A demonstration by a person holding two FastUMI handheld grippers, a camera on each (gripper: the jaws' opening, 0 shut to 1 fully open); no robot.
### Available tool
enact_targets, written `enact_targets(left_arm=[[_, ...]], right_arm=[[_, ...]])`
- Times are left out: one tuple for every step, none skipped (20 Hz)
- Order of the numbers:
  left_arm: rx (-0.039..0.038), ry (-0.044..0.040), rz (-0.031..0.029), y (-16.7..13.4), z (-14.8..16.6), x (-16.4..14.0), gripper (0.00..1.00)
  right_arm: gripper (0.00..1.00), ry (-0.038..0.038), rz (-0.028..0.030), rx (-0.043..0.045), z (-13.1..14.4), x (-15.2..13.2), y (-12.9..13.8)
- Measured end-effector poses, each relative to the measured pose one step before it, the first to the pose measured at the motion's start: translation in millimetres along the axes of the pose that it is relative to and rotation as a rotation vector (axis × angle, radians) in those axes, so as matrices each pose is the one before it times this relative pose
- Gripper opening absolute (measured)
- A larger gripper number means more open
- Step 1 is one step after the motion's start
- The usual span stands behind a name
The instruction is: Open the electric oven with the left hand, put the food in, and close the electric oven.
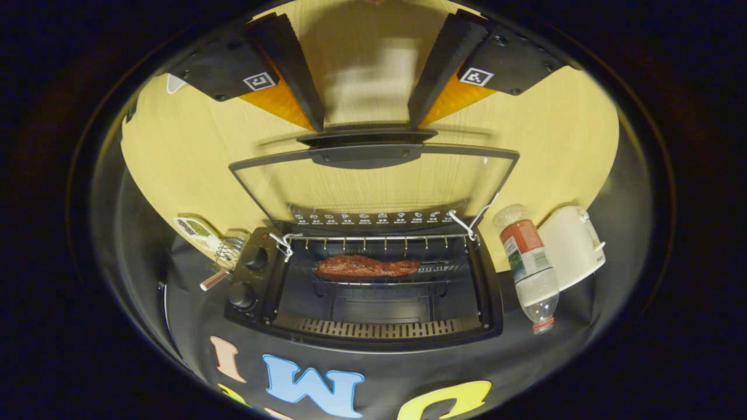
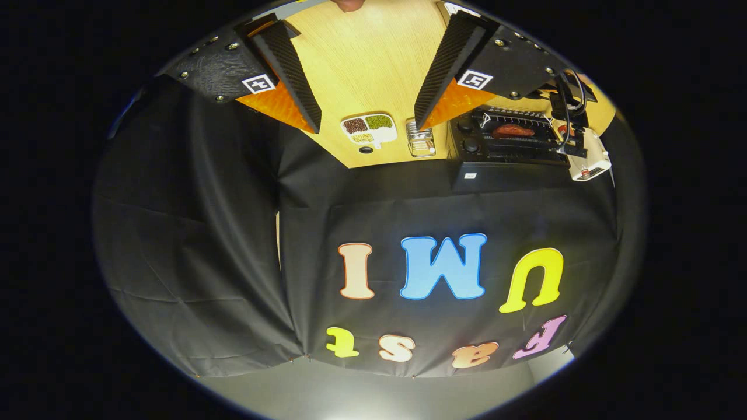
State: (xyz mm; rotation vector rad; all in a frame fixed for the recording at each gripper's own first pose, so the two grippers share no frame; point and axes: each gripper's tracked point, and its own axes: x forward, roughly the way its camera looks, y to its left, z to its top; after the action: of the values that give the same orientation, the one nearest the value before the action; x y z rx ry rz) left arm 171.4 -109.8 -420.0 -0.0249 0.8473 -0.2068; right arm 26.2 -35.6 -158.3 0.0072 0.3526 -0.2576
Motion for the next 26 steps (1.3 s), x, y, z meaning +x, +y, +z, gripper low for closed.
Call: enact_targets(left_arm=[[0.00869,-0.00325,0.00859,0.13,-0.28,-0.09,1.00],[0.00620,-0.01192,0.00514,0.27,0.49,0.26,0.98],[-0.00434,-0.00431,0.00265,0.13,1.03,0.90,0.98],[-0.00283,-0.00331,-0.00136,-0.31,-0.38,-0.83,1.00],[0.00618,0.00145,-0.00156,0.35,0.62,-0.43,0.98],[0.00244,-0.00353,-0.00024,0.06,1.19,-1.48,0.98],[-0.00265,-0.00963,0.00221,0.25,1.61,-2.53,0.98],[-0.00026,-0.01320,0.00218,-0.10,2.82,-2.47,0.98],[0.00470,-0.01057,0.00194,0.24,2.62,-2.59,0.98],[0.00196,-0.00857,0.00090,0.12,1.36,-2.81,0.98],[0.00023,-0.00391,-0.00010,-0.48,2.55,-1.97,0.98],[-0.00412,-0.00511,0.00019,0.45,2.29,-3.23,1.00],[-0.00632,-0.01362,0.00125,-0.01,5.20,-3.29,1.00],[0.00155,-0.01523,0.00078,0.11,4.23,-5.00,1.00],[0.00384,-0.02398,-0.00040,0.41,6.89,-4.34,1.00],[-0.00394,-0.01987,-0.00220,-0.62,4.99,-3.06,1.00],[-0.00900,-0.01296,-0.00434,-0.30,4.71,-2.36,1.00],[-0.01117,-0.00856,-0.00469,0.04,2.75,-1.09,0.98],[-0.01052,-0.00460,-0.00368,0.00,4.16,-2.95,0.98],[-0.00701,-0.00508,-0.00245,0.33,6.00,-2.91,0.98],[0.00049,-0.00652,-0.00167,0.19,5.30,-3.39,0.98],[0.00735,-0.01078,-0.00034,-1.64,0.82,-1.28,0.98],[0.01350,-0.01705,0.00047,0.20,5.04,-0.84,0.94],[0.01733,-0.02145,0.00106,-0.11,4.81,-0.28,0.98],[0.02205,-0.02270,0.00160,0.59,6.67,-1.16,1.00],[0.01839,-0.01994,0.00220,0.20,5.03,-1.76,0.98]], right_arm=[[0.98,-0.00329,0.00134,-0.00238,-0.05,-2.33,0.74],[0.98,-0.00300,0.00108,-0.00043,0.27,-1.48,0.46],[0.98,0.00236,0.00330,0.00063,-1.40,-0.36,0.65],[0.98,0.00448,0.00476,0.00124,-1.10,-0.61,0.66],[0.98,0.00443,0.00319,-0.00264,-2.02,-0.69,0.66],[0.98,0.00194,-0.00013,-0.00784,-0.69,-0.25,-0.87],[0.98,-0.00043,-0.00053,-0.00767,-0.45,-0.25,-0.65],[0.98,-0.00121,0.00371,-0.00432,-0.27,-1.01,0.31],[0.98,0.00090,0.00593,-0.00067,-0.29,-1.13,1.39],[0.98,0.00022,0.00729,0.00231,-0.50,-0.67,1.56],[0.98,0.00123,0.00809,0.00170,-0.71,0.52,2.27],[0.98,0.00086,0.00649,0.00065,-0.34,0.98,1.32],[0.98,0.00042,0.00534,-0.00227,-0.94,1.07,1.42],[0.98,0.00204,0.00193,-0.00321,-1.30,1.18,0.28],[0.98,0.00167,0.00010,0.00041,-1.44,1.04,-0.32],[0.97,0.00475,0.00244,0.00518,-1.76,0.11,0.73],[0.97,0.00551,0.00324,0.00701,-1.65,-0.06,0.45],[0.97,0.00318,0.00036,0.00585,-0.87,0.63,0.07],[0.97,0.00321,0.00096,0.00351,-1.34,2.18,1.16],[0.97,0.00193,0.00344,0.00251,-0.64,1.22,1.06],[0.97,0.00062,0.00177,0.00034,-0.79,0.54,0.19],[0.97,-0.00084,0.00180,-0.00128,0.25,0.72,0.36],[0.97,-0.00208,0.00084,-0.00174,0.16,0.37,0.90],[0.97,-0.00140,0.00118,-0.00182,0.62,0.25,0.87],[0.97,0.00067,0.00028,-0.00168,-0.77,-0.35,0.82],[0.97,0.00137,0.00003,-0.00134,-0.72,0.03,0.40]])
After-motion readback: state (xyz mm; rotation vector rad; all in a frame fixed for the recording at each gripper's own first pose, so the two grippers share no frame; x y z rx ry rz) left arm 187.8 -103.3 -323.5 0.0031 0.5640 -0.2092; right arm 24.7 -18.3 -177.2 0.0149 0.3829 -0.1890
